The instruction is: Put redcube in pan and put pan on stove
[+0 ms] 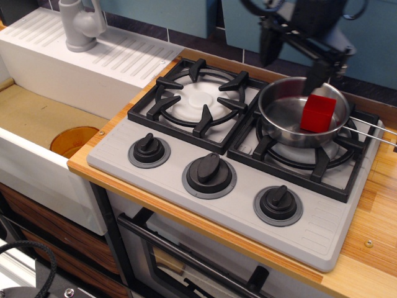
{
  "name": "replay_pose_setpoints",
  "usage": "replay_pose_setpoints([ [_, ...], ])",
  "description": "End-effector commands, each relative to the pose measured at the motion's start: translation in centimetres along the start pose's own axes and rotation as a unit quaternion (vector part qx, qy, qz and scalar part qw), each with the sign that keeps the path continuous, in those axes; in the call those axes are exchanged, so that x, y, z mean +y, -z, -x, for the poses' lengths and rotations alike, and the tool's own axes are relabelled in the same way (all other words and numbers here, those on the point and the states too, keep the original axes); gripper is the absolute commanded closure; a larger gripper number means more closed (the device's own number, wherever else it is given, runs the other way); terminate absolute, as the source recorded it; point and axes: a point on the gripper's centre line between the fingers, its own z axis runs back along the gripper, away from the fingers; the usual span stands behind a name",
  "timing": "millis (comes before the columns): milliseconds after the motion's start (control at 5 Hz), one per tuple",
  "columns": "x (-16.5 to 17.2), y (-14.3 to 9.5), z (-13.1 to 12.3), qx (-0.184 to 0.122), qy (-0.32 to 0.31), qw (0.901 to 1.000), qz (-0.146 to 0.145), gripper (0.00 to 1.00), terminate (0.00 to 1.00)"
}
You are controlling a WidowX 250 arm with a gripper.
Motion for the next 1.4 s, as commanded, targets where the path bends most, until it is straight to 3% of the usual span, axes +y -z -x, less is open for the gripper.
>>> replay_pose_setpoints([
  [0, 1.4, -0.7, 0.3, -0.057, -0.012, 0.9983, 0.008, 0.00, 0.00],
  [800, -1.2, 5.4, 1.2, -0.106, -0.029, 0.9932, 0.038, 0.00, 0.00],
  [1000, -1.7, 6.5, 0.8, -0.113, -0.034, 0.9924, 0.037, 1.00, 0.00],
  [1200, -1.8, 6.5, 0.7, -0.112, -0.035, 0.9922, 0.043, 1.00, 0.00],
])
